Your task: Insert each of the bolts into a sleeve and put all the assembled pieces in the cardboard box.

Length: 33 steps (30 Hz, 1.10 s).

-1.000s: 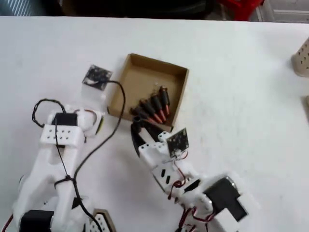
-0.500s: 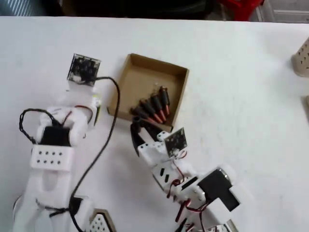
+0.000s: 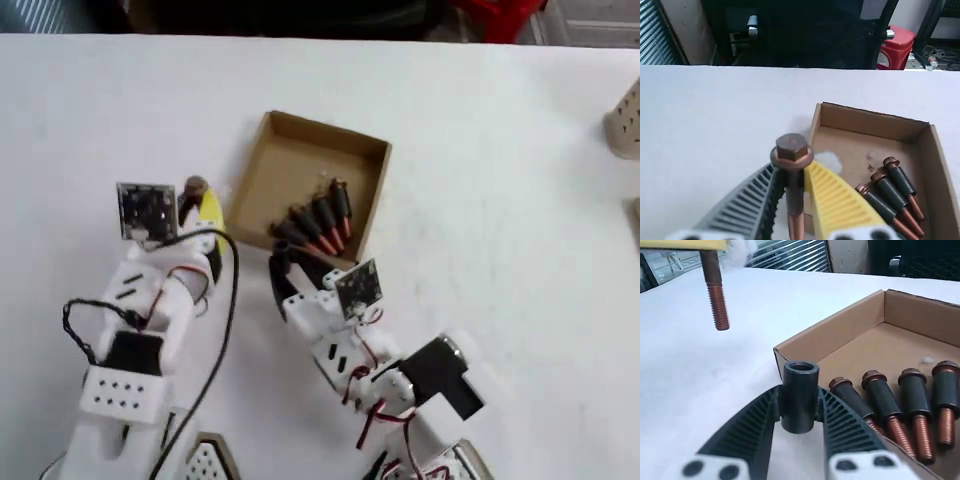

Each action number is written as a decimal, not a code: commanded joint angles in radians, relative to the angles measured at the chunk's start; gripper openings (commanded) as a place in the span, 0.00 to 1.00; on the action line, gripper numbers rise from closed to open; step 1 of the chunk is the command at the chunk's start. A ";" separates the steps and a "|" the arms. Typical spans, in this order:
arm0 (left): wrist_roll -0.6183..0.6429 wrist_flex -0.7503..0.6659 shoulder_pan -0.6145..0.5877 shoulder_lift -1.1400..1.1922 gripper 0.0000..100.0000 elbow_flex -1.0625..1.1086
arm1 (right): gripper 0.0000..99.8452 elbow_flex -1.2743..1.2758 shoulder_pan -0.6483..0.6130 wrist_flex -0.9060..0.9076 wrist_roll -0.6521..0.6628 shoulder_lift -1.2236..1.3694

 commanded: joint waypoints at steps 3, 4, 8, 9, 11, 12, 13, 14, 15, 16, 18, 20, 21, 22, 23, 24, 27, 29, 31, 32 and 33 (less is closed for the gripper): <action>0.015 -0.209 0.097 -0.124 0.02 0.110 | 0.02 -0.037 -0.024 -0.025 0.017 0.022; 0.015 -0.232 0.108 -0.140 0.02 0.133 | 0.02 -0.037 -0.027 -0.025 0.018 0.024; 0.015 -0.238 0.147 -0.176 0.02 0.155 | 0.02 -0.037 -0.031 -0.025 0.023 0.025; 0.015 -0.222 0.150 -0.176 0.02 0.149 | 0.02 -0.037 -0.033 -0.025 0.040 0.025; 0.018 -0.184 0.154 -0.176 0.02 0.118 | 0.02 -0.037 -0.047 -0.025 0.061 0.025; 0.034 -0.150 0.154 -0.176 0.02 0.097 | 0.02 -0.037 -0.053 -0.025 0.061 0.027; 0.066 -0.106 0.154 -0.176 0.02 0.068 | 0.02 -0.037 -0.059 -0.025 0.061 0.027; 0.107 -0.052 0.154 -0.174 0.02 0.037 | 0.02 -0.038 -0.065 -0.025 0.063 0.027; 0.150 0.002 0.154 -0.174 0.02 0.008 | 0.02 -0.043 -0.070 -0.025 0.063 0.027; 0.183 0.040 0.154 -0.174 0.02 -0.014 | 0.02 -0.054 -0.071 -0.025 0.063 0.027; 0.210 0.081 0.156 -0.174 0.02 -0.040 | 0.02 -0.078 -0.071 -0.025 0.061 0.028; 0.209 0.078 0.154 -0.174 0.02 -0.040 | 0.02 -0.101 -0.073 -0.018 0.060 0.030; 0.209 0.078 0.154 -0.174 0.02 -0.040 | 0.02 -0.109 -0.074 -0.018 0.060 0.036; 0.209 0.078 0.154 -0.174 0.02 -0.038 | 0.02 -0.118 -0.074 -0.018 0.060 0.051; 0.209 0.078 0.154 -0.174 0.02 -0.038 | 0.02 -0.126 -0.074 -0.024 0.064 0.073; 0.209 0.078 0.154 -0.174 0.02 -0.038 | 0.02 -0.135 -0.074 -0.027 0.066 0.093; 0.190 0.078 0.156 -0.174 0.02 -0.038 | 0.02 -0.146 -0.074 -0.074 0.068 0.130; 0.144 0.077 0.173 -0.174 0.02 -0.038 | 0.02 -0.144 -0.076 -0.096 0.068 0.142; 0.124 0.060 0.197 -0.174 0.02 -0.038 | 0.02 -0.143 -0.087 -0.101 0.068 0.145; 0.123 0.052 0.203 -0.174 0.02 -0.038 | 0.02 -0.140 -0.091 -0.101 0.068 0.147; 0.121 0.049 0.208 -0.174 0.02 -0.038 | 0.02 -0.140 -0.091 -0.101 0.068 0.147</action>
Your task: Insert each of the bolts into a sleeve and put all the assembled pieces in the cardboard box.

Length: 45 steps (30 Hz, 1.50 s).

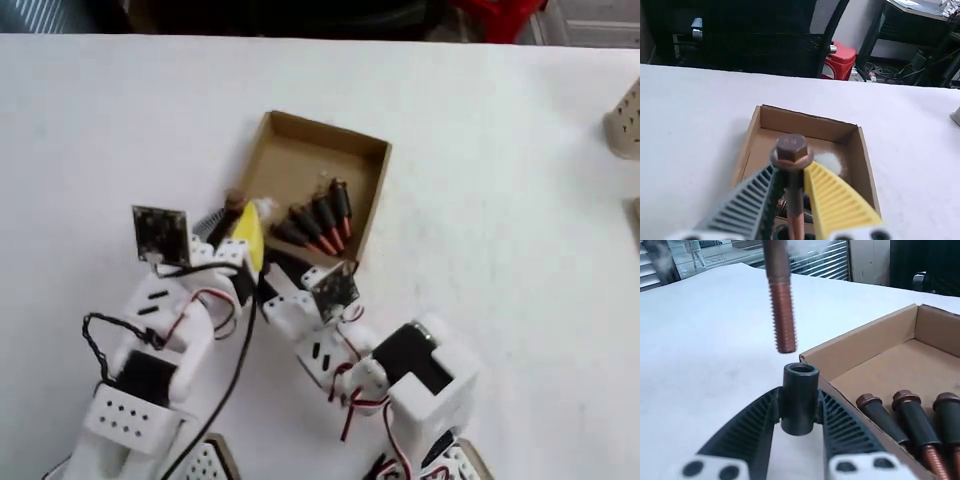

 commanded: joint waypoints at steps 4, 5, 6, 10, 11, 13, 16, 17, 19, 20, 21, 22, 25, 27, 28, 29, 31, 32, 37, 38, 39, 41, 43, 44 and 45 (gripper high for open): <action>-0.080 -0.031 0.022 -0.021 0.02 -0.052 | 0.02 -0.021 -0.015 -0.033 0.014 -0.002; -0.098 -0.055 0.022 -0.021 0.02 -0.038 | 0.02 -0.021 -0.015 -0.033 0.014 -0.002; -0.112 -0.089 0.022 -0.021 0.02 -0.014 | 0.02 -0.021 -0.015 -0.033 0.014 -0.001; -0.167 -0.198 0.021 -0.021 0.02 0.049 | 0.02 -0.021 -0.015 -0.033 0.014 -0.001; -0.172 -0.196 0.019 -0.021 0.02 0.048 | 0.02 -0.021 -0.015 -0.033 0.014 -0.001; -0.175 -0.192 0.021 -0.021 0.02 0.043 | 0.02 -0.021 -0.015 -0.033 0.014 -0.001; -0.175 -0.158 0.022 -0.008 0.02 0.034 | 0.02 -0.021 -0.015 -0.033 0.014 0.002; -0.175 -0.150 0.022 0.012 0.02 0.020 | 0.02 -0.021 -0.015 -0.033 0.014 0.002; -0.175 -0.143 0.016 0.082 0.02 -0.023 | 0.02 -0.021 -0.015 -0.033 0.014 0.002; -0.176 -0.143 0.013 0.131 0.02 -0.057 | 0.02 -0.021 -0.015 -0.033 0.014 0.002; -0.176 -0.143 0.008 0.188 0.02 -0.097 | 0.02 -0.021 -0.015 -0.033 0.014 0.002; -0.176 -0.143 -0.007 0.246 0.02 -0.140 | 0.02 -0.021 -0.015 -0.033 0.014 0.002; -0.176 -0.141 -0.036 0.403 0.02 -0.233 | 0.02 -0.021 -0.013 -0.033 0.014 0.002; -0.176 -0.146 -0.035 0.466 0.02 -0.249 | 0.02 -0.021 -0.013 -0.033 0.014 0.002; -0.176 -0.146 -0.031 0.476 0.02 -0.247 | 0.02 -0.021 -0.013 -0.033 0.014 0.002; -0.176 -0.146 -0.031 0.475 0.02 -0.247 | 0.02 -0.021 -0.013 -0.033 0.014 0.002; -0.176 -0.143 -0.035 0.456 0.02 -0.245 | 0.02 -0.021 -0.013 -0.033 0.014 0.002; -0.175 -0.138 -0.035 0.441 0.02 -0.245 | 0.02 -0.021 -0.013 -0.033 0.014 0.002; -0.170 -0.138 -0.007 0.344 0.02 -0.167 | 0.02 -0.021 -0.013 -0.031 0.014 0.002; -0.169 -0.138 -0.005 0.321 0.02 -0.153 | 0.02 -0.021 -0.013 -0.030 0.014 0.002; -0.169 -0.137 -0.005 0.302 0.02 -0.143 | 0.02 -0.021 -0.013 -0.030 0.014 0.002; -0.167 -0.132 -0.005 0.263 0.02 -0.127 | 0.02 -0.021 -0.013 -0.030 0.014 0.002; -0.167 -0.117 -0.005 0.243 0.02 -0.123 | 0.02 -0.021 -0.013 -0.028 0.014 0.002; -0.166 -0.109 -0.004 0.240 0.02 -0.121 | 0.02 -0.021 -0.013 -0.028 0.014 0.002; -0.152 -0.106 -0.001 0.242 0.02 -0.118 | 0.02 -0.021 -0.013 -0.028 0.014 0.002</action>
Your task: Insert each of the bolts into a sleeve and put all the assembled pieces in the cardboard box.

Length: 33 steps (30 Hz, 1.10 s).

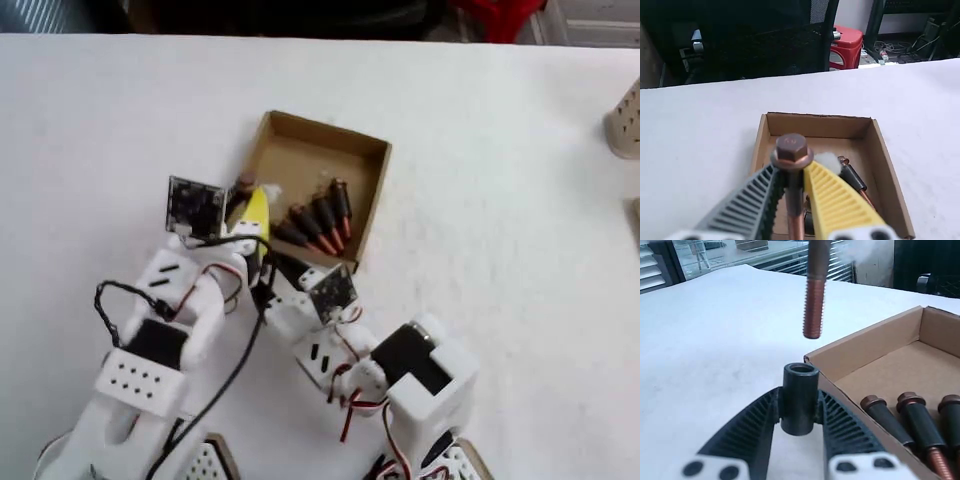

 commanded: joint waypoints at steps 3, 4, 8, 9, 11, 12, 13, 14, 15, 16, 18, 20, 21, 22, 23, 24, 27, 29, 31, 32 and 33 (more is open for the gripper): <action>0.021 0.005 0.016 -0.035 0.02 0.018 | 0.02 -0.021 -0.004 -0.024 0.014 0.001; 0.021 0.005 0.018 -0.035 0.02 0.028 | 0.02 -0.021 -0.004 -0.024 0.014 0.001; 0.020 0.005 0.015 -0.035 0.02 0.044 | 0.02 -0.021 -0.004 -0.025 0.014 0.001; 0.020 0.005 0.015 -0.035 0.02 0.044 | 0.02 -0.021 -0.004 -0.025 0.014 0.001; 0.023 0.005 0.015 -0.035 0.02 0.044 | 0.02 -0.021 -0.004 -0.025 0.014 0.001; 0.023 0.005 0.018 -0.035 0.02 0.044 | 0.02 -0.021 -0.004 -0.025 0.014 0.001; 0.025 0.005 0.019 -0.035 0.02 0.046 | 0.02 -0.021 -0.004 -0.025 0.014 0.001; 0.025 0.005 0.021 -0.035 0.02 0.049 | 0.02 -0.021 -0.004 -0.025 0.014 0.001; 0.025 0.005 0.021 -0.035 0.02 0.051 | 0.02 -0.021 -0.004 -0.025 0.014 0.001; 0.026 0.005 0.021 -0.035 0.02 0.052 | 0.02 -0.021 -0.004 -0.025 0.014 0.001; 0.054 0.011 0.019 -0.035 0.02 0.052 | 0.02 -0.021 -0.004 -0.025 0.014 0.001; 0.084 0.012 0.015 -0.035 0.02 0.051 | 0.02 -0.021 -0.004 -0.025 0.014 0.001; 0.087 0.014 0.015 -0.035 0.02 0.051 | 0.02 -0.021 -0.004 -0.025 0.014 0.001; 0.089 0.014 0.015 -0.035 0.02 0.051 | 0.02 -0.021 -0.004 -0.027 0.014 0.001; 0.089 0.017 0.015 -0.035 0.02 0.051 | 0.02 -0.021 -0.004 -0.027 0.014 0.001; 0.089 0.032 0.015 -0.035 0.02 0.049 | 0.02 -0.021 -0.004 -0.027 0.014 0.001; 0.089 0.055 0.019 -0.035 0.02 0.048 | 0.02 -0.021 -0.004 -0.027 0.014 0.001; 0.089 0.057 0.019 -0.035 0.02 0.048 | 0.02 -0.021 -0.004 -0.027 0.014 0.001; 0.089 0.074 0.021 -0.035 0.02 0.048 | 0.02 -0.021 -0.004 -0.027 0.014 0.001; 0.089 0.087 0.021 -0.035 0.02 0.040 | 0.02 -0.021 -0.004 -0.027 0.014 0.001; 0.089 0.109 0.021 -0.035 0.02 0.029 | 0.02 -0.021 -0.004 -0.027 0.014 0.001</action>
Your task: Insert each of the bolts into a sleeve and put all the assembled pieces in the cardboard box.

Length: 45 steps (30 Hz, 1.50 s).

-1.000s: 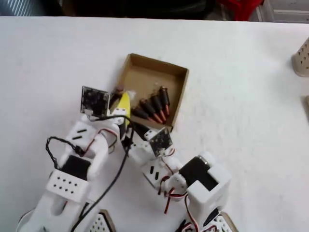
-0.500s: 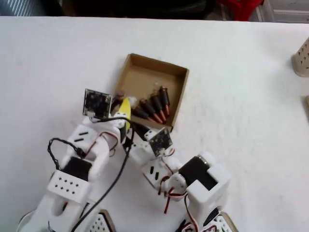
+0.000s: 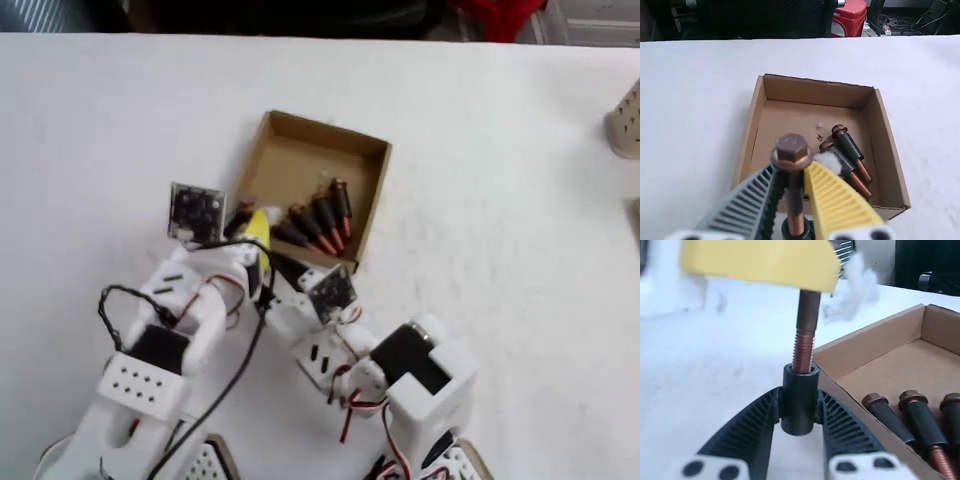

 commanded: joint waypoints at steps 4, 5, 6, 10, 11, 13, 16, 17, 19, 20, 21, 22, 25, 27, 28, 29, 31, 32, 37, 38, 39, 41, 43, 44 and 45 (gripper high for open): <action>0.012 0.095 0.015 -0.028 0.02 -0.048 | 0.02 -0.021 -0.002 -0.027 0.012 -0.005; 0.012 0.097 0.016 -0.028 0.02 -0.048 | 0.02 -0.021 -0.002 -0.027 0.012 -0.005; 0.014 0.098 0.016 -0.028 0.02 -0.048 | 0.02 -0.021 -0.002 -0.027 0.012 -0.005; 0.075 0.098 0.016 -0.028 0.02 -0.046 | 0.02 -0.021 -0.001 -0.027 0.012 -0.005; 0.080 0.098 0.015 -0.028 0.03 -0.046 | 0.02 -0.021 -0.001 -0.027 0.012 -0.005; 0.083 0.101 0.015 -0.028 0.09 -0.043 | 0.02 -0.021 -0.001 -0.027 0.012 -0.005; 0.084 0.138 0.016 -0.030 0.20 -0.041 | 0.02 -0.021 -0.001 -0.027 0.012 -0.005; 0.084 0.146 0.019 -0.030 0.24 -0.041 | 0.02 -0.021 -0.001 -0.027 0.012 -0.005; 0.084 0.166 0.030 -0.030 0.28 -0.041 | 0.02 -0.021 -0.001 -0.025 0.012 -0.005; 0.084 0.180 0.030 -0.030 0.29 -0.043 | 0.02 -0.021 -0.001 -0.025 0.012 -0.005; 0.083 0.192 0.030 -0.030 0.29 -0.044 | 0.02 -0.020 -0.001 -0.025 0.012 -0.005; 0.083 0.201 0.027 -0.033 0.29 -0.044 | 0.02 -0.020 -0.001 -0.025 0.012 -0.005; 0.078 0.212 0.024 -0.035 0.29 -0.046 | 0.02 -0.015 -0.001 -0.027 0.012 -0.007; 0.077 0.245 0.024 -0.035 0.29 -0.046 | 0.02 -0.014 -0.001 -0.027 0.012 -0.008; 0.077 0.265 0.024 -0.035 0.29 -0.046 | 0.02 -0.012 -0.001 -0.027 0.012 -0.012; 0.077 0.287 0.027 -0.035 0.29 -0.046 | 0.02 -0.012 -0.001 -0.027 0.012 -0.012; 0.075 0.318 0.028 -0.035 0.29 -0.046 | 0.02 -0.012 -0.001 -0.027 0.012 -0.012; 0.075 0.319 0.028 -0.035 0.29 -0.043 | 0.02 -0.012 -0.001 -0.027 0.012 -0.012; 0.075 0.321 0.030 -0.036 0.29 -0.018 | 0.02 -0.011 -0.001 -0.027 0.012 -0.012; 0.075 0.319 0.030 -0.036 0.29 -0.012 | 0.02 -0.011 -0.001 -0.027 0.012 -0.012; 0.075 0.319 0.028 -0.036 0.29 -0.009 | 0.02 -0.011 -0.001 -0.027 0.012 -0.012; 0.075 0.319 0.018 -0.036 0.29 -0.014 | 0.02 -0.011 -0.001 -0.027 0.012 -0.012; 0.078 0.319 -0.010 -0.038 0.29 -0.032 | 0.02 -0.011 -0.001 -0.027 0.012 -0.012; 0.081 0.325 -0.021 -0.038 0.29 -0.060 | 0.02 -0.011 -0.001 -0.027 0.012 -0.012; 0.081 0.328 -0.038 -0.038 0.29 -0.092 | 0.02 -0.011 -0.001 -0.027 0.012 -0.012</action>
